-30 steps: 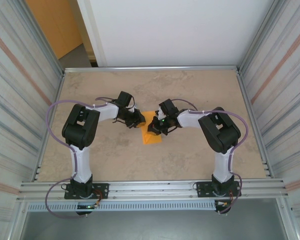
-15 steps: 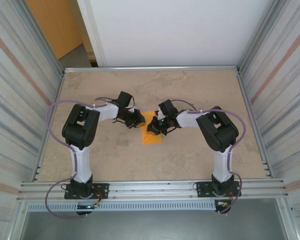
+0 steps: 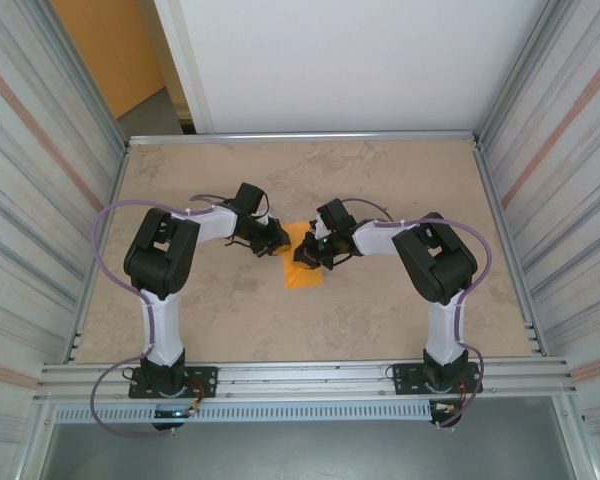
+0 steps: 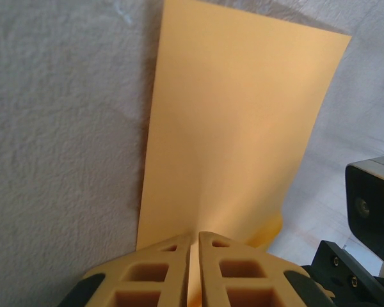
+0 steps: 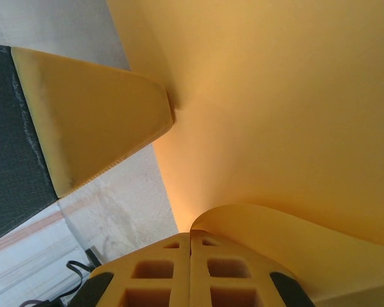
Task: Fold a paper plane with a square sheet of paper (pick it up from the middle)
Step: Fold the triangle a second time at the center of the table.
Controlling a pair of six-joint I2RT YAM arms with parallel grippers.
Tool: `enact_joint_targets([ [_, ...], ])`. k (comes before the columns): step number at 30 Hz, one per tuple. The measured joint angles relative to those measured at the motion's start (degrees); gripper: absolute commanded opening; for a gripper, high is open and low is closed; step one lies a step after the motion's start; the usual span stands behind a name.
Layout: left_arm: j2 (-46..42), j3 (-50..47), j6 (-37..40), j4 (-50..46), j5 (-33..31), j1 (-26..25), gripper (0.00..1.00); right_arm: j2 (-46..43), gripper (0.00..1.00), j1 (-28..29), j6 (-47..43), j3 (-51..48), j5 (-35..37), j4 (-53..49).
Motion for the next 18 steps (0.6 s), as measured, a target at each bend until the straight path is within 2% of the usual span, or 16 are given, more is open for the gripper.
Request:
enact_joint_targets([
  [18, 0.00, 0.00, 0.00, -0.02, 0.00, 0.00, 0.14, 0.87, 0.01, -0.22, 1.05, 0.09, -0.02, 1.62],
])
